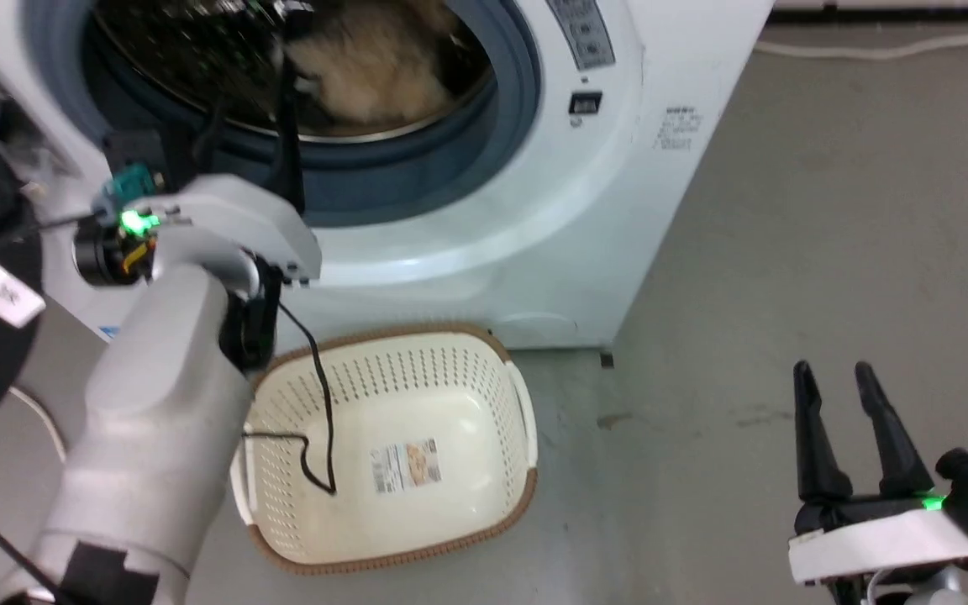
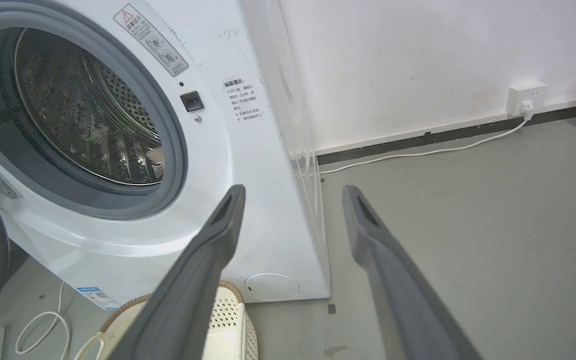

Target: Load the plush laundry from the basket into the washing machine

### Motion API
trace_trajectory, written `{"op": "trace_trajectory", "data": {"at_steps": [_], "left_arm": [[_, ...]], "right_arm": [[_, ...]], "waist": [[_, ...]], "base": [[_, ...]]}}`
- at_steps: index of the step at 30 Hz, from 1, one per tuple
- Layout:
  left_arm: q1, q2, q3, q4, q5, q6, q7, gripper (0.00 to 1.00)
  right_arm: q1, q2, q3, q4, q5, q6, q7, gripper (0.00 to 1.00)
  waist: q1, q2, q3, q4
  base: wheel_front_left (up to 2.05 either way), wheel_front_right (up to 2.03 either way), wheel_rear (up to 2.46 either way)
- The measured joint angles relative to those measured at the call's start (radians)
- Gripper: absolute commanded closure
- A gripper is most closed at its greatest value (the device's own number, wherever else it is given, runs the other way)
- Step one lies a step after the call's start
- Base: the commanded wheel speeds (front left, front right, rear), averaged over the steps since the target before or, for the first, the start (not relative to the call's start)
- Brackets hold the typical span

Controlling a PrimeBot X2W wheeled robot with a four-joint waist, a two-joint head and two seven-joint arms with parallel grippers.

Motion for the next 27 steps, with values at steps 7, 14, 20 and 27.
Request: {"op": "trace_trajectory", "data": {"at_steps": [7,14,20,27], "left_arm": [[0.147,-0.002,-0.005,-0.092,0.001,0.006,0.000,0.00],[0.272,0.016,-0.031,-0.182,0.004,0.022,0.009,0.00],[0.424,0.056,-0.022,-0.311,0.002,0.062,0.009,0.00],[0.560,0.079,0.006,-0.444,0.000,0.103,0.007,0.00]], "right_arm": [[0.040,0.000,0.011,0.029,-0.035,0.000,0.000,0.00],[0.064,0.000,0.020,0.039,-0.042,0.000,0.015,0.00],[0.083,0.000,0.022,0.040,-0.051,0.000,0.028,0.00],[0.104,0.000,0.021,0.035,-0.057,0.000,0.033,0.00]], "waist": [[0.0000,0.0000,-0.102,0.042],[0.0002,0.0000,-0.176,0.089],[0.0003,-0.0001,-0.224,0.118],[0.0002,-0.0001,-0.246,0.128]], "base": [[0.00,0.00,0.00],[0.00,0.00,0.00],[0.00,0.00,0.00],[0.00,0.00,0.00]]}}
